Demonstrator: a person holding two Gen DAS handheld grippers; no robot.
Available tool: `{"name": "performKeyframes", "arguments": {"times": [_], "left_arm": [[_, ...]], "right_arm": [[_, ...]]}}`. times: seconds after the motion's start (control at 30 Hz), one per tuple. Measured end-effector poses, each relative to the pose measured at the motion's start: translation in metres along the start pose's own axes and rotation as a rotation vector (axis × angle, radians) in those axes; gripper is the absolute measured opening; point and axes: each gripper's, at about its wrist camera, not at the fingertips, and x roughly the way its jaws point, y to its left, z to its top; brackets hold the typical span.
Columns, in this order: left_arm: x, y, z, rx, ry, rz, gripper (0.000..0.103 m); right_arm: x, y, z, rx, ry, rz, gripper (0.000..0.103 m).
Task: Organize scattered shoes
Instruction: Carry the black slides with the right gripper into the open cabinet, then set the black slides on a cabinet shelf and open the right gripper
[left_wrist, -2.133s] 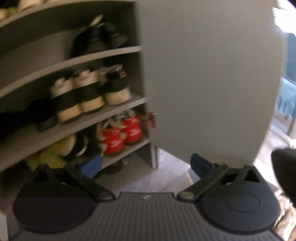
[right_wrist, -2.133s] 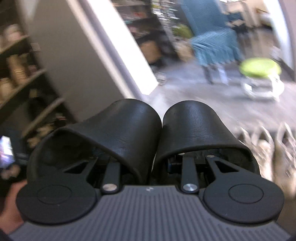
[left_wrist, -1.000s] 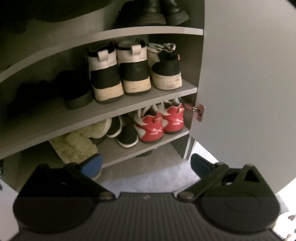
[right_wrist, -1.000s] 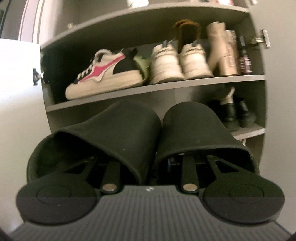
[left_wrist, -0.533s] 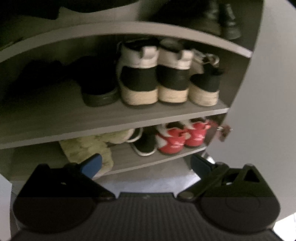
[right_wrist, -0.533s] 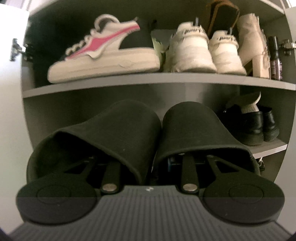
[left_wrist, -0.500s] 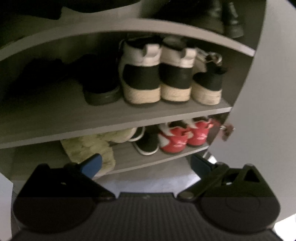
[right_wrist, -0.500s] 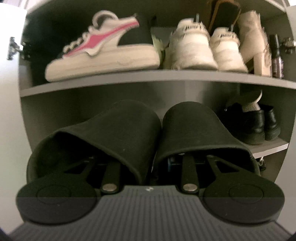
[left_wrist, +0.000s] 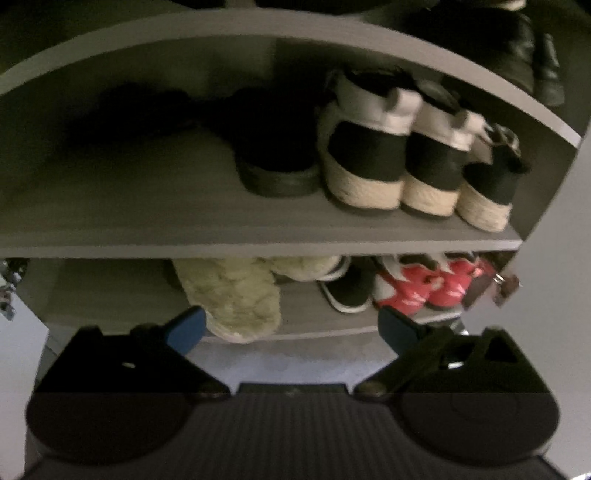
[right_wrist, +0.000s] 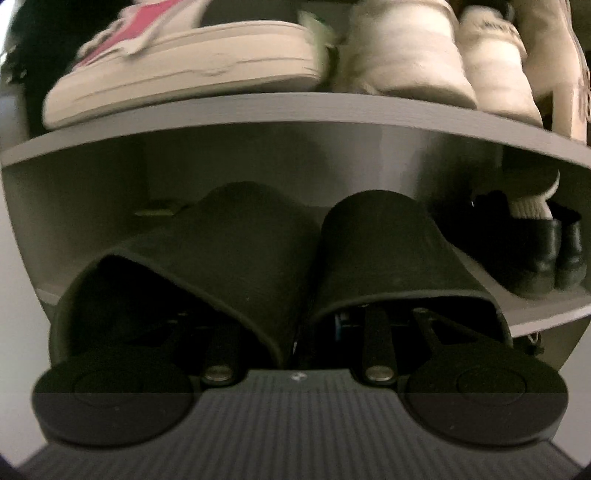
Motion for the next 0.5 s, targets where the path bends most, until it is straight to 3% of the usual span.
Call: {"name": "performKeyframes", "arguments": {"times": [0.13,0.23,0.5], "left_arm": [[0.002,0.016,0.002,-0.014,0.037,0.018,0.101],[-0.003,0.033,0.004,-0.069,0.038,-0.009,0.102],[-0.035,0.057,0.009,-0.132,-0.027,0.033,0.103]], "right_arm": [[0.01,-0.021,0.006,0.026,0.034,0.033,0.031],[0.015,-0.037,0.013,0.048,0.047,0.071,0.031],[0.045,-0.055,0.007,0.033,0.018,0.097,0.032]]}}
